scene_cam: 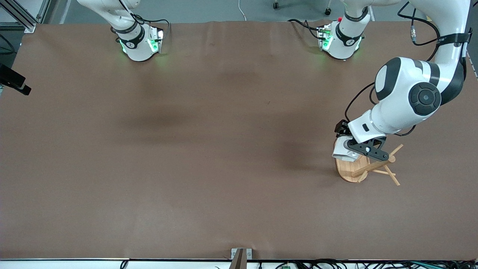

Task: Hang cup on rack
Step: 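Lower the cup so its handle hole slides onto a rack peg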

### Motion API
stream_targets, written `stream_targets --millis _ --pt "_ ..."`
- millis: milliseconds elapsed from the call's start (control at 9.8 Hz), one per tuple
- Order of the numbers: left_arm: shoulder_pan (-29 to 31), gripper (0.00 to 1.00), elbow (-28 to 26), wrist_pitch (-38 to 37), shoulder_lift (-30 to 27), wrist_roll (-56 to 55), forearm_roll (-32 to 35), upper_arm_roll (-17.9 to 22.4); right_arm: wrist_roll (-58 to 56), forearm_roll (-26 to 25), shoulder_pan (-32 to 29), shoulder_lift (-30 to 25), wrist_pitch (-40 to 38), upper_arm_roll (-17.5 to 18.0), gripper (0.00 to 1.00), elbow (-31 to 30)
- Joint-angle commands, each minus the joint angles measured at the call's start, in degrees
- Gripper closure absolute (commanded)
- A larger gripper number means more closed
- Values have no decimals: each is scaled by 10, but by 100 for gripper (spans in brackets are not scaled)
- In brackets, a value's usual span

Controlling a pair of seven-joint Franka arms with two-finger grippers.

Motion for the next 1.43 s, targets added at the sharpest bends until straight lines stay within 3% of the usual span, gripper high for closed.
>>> stream_targets --millis 0,918,1020,1122,1224,1327 --pt "-1 99 -26 15 -6 27 10 7 -9 -2 -5 -9 3 2 0 -11" --pt "0 94 -25 27 9 48 6 39 -9 10 -7 -9 3 1 0 -11" --pt "2 84 -22 27 10 48 5 39 -9 10 -7 -9 3 1 0 -11" --pt "2 48 -20 28 12 48 5 40 -9 10 -7 -9 3 1 0 -11" --pt "2 0 -19 28 13 48 3 42 -9 10 -8 -8 3 1 0 -11" --pt "1 0 -14 27 12 37 3 43 -9 10 -8 -9 3 1 0 -11"
